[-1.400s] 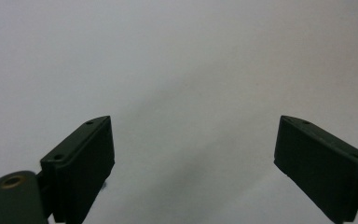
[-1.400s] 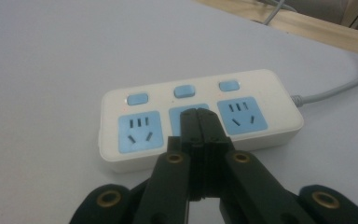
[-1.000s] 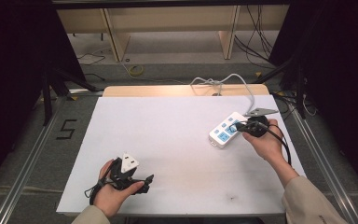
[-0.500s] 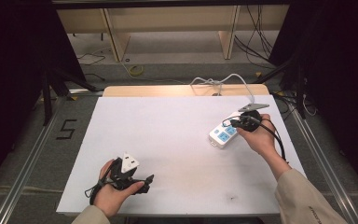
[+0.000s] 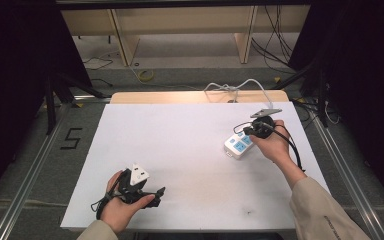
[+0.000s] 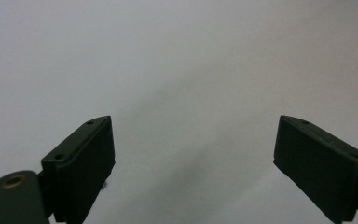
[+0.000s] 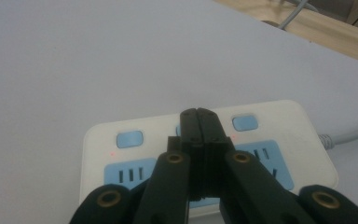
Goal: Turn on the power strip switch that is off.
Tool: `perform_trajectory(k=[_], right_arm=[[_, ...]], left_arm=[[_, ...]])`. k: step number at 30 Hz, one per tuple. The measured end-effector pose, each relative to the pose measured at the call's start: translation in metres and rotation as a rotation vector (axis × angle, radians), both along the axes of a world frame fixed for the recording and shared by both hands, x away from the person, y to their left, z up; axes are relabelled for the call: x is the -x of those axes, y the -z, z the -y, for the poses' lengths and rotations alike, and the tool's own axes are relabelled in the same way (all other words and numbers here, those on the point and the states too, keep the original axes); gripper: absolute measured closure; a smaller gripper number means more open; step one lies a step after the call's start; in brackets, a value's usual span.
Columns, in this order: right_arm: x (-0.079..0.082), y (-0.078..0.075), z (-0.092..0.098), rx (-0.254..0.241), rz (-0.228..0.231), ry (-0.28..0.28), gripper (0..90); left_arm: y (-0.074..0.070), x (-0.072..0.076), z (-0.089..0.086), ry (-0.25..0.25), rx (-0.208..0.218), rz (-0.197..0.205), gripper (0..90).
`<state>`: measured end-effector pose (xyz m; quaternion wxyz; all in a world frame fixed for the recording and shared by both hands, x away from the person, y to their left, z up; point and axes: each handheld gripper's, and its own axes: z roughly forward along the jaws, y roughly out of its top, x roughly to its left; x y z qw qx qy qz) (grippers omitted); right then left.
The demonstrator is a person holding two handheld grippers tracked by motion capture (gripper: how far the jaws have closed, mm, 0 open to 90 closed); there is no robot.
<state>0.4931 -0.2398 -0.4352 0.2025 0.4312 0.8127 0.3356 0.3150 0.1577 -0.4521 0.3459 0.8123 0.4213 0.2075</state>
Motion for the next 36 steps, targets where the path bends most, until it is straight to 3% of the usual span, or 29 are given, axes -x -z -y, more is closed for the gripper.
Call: perform_trajectory(k=[36], right_arm=[[-0.021,0.007,-0.012,0.033,-0.052,0.007,90.0]], left_arm=[[0.000,0.000,0.001,0.006,-0.002,0.000,12.2]])
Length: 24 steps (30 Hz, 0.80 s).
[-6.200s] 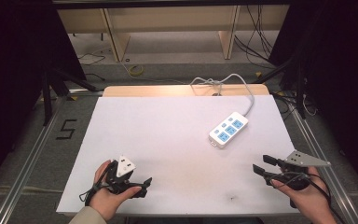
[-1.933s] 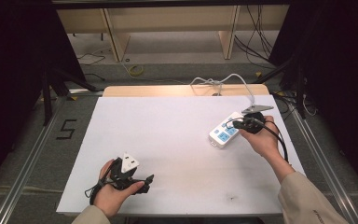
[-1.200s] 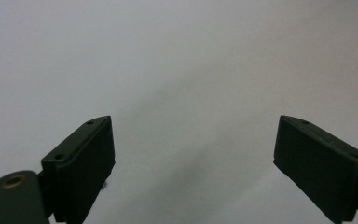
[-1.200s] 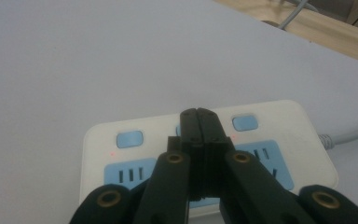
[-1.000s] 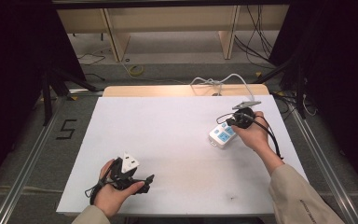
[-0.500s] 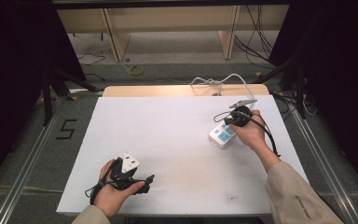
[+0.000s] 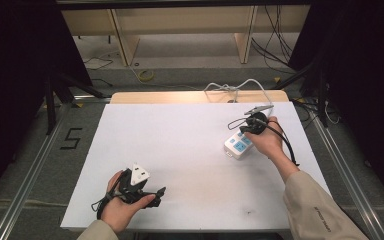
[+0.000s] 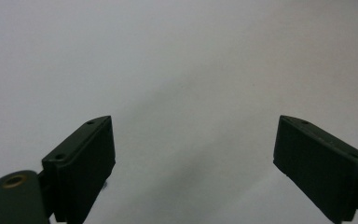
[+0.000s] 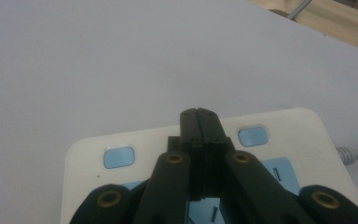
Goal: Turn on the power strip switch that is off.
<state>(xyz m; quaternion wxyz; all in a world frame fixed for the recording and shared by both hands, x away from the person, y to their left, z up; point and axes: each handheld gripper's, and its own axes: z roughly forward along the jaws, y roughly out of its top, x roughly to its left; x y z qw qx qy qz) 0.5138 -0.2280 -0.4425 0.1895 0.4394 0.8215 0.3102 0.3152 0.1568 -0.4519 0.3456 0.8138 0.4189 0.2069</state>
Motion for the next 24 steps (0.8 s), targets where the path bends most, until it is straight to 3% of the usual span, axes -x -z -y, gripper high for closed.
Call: perform_trajectory(k=[24], right_arm=[[-0.0065,0.0012,-0.0088,0.040,-0.053,-0.020,90.0]], left_arm=[[0.0001,-0.0002,0.0006,0.002,0.002,-0.003,12.2]])
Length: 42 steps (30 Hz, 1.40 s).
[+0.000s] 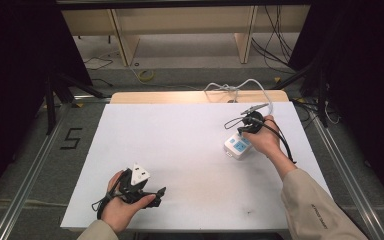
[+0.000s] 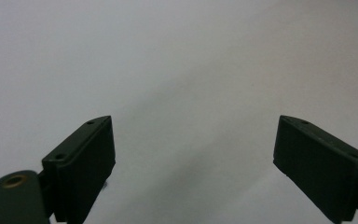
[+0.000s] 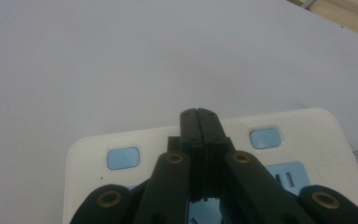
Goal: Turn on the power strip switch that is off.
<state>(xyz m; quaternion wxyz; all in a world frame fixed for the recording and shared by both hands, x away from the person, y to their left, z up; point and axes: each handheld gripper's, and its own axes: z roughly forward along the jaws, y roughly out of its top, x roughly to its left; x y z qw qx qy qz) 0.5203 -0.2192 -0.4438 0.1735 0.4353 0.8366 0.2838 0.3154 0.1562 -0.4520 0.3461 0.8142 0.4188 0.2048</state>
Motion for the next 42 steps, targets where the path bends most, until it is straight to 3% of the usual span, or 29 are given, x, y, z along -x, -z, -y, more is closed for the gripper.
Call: perform_trajectory(k=[42], right_arm=[[-0.0061,-0.0006,-0.0034,0.030,-0.054,0.016,90.0]], left_arm=[[-0.0001,-0.0001,0.0006,0.009,-0.003,0.002,12.2]])
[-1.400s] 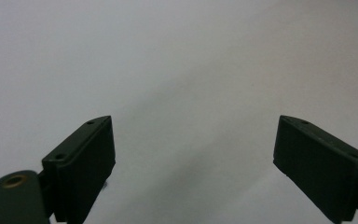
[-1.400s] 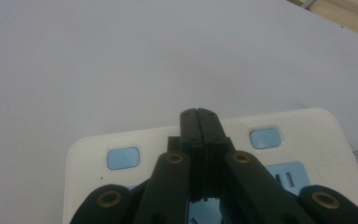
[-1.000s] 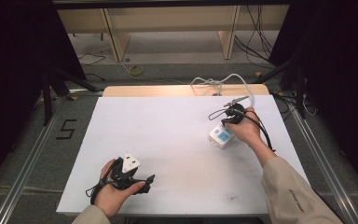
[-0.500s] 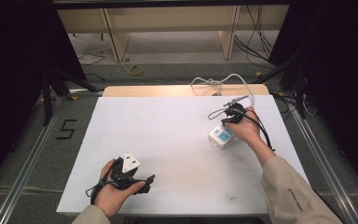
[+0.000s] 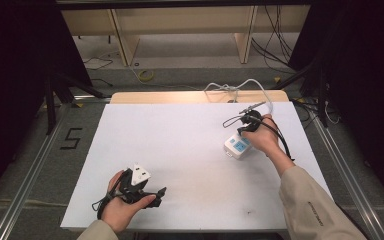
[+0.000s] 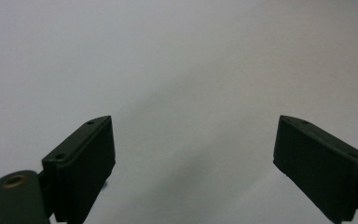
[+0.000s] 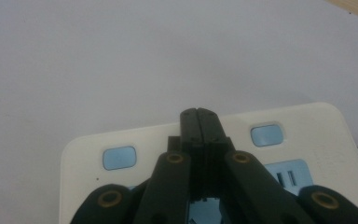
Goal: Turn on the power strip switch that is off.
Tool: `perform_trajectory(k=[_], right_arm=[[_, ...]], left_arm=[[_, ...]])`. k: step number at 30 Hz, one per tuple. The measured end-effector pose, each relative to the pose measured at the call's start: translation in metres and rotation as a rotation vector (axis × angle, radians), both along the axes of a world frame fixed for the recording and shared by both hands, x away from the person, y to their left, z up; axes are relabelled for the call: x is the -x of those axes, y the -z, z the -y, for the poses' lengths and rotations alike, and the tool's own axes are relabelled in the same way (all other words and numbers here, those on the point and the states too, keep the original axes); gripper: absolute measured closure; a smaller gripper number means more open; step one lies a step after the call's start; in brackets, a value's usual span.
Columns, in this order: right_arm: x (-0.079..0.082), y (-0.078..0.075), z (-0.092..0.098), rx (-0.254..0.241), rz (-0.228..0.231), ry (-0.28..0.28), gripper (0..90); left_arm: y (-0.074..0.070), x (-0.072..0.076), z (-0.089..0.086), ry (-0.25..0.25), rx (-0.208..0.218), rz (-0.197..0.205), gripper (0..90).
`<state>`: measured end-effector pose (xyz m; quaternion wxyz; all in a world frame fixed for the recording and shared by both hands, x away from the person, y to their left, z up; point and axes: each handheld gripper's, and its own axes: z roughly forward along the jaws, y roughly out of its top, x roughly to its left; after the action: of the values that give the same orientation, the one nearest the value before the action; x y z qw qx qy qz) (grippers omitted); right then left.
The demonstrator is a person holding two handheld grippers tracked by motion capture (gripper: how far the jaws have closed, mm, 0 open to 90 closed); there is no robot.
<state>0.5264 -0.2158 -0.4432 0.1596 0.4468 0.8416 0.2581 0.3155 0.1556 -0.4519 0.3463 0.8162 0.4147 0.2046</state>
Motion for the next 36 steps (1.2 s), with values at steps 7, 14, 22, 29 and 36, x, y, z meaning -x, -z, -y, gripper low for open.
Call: perform_trajectory(k=[7,14,22,29,36], right_arm=[[-0.0013,-0.0005,-0.0011,0.010,-0.010,-0.002,90.0],[-0.0015,-0.0004,-0.0015,0.017,-0.012,-0.005,90.0],[-0.0020,-0.0016,-0.0050,0.050,-0.017,-0.010,90.0],[-0.0009,-0.0013,-0.0079,0.073,-0.008,-0.009,90.0],[-0.0018,-0.0019,-0.0091,0.081,-0.015,-0.007,90.0]], left_arm=[[0.0001,0.0001,0.0002,0.000,0.000,0.001,12.2],[0.0000,0.0001,0.0005,0.001,-0.001,0.000,12.2],[-0.0001,0.0003,0.0008,0.002,-0.001,0.001,12.2],[0.0001,0.0001,0.0011,0.003,0.002,-0.001,12.3],[0.0002,0.0000,0.0013,0.004,0.003,-0.002,12.4]])
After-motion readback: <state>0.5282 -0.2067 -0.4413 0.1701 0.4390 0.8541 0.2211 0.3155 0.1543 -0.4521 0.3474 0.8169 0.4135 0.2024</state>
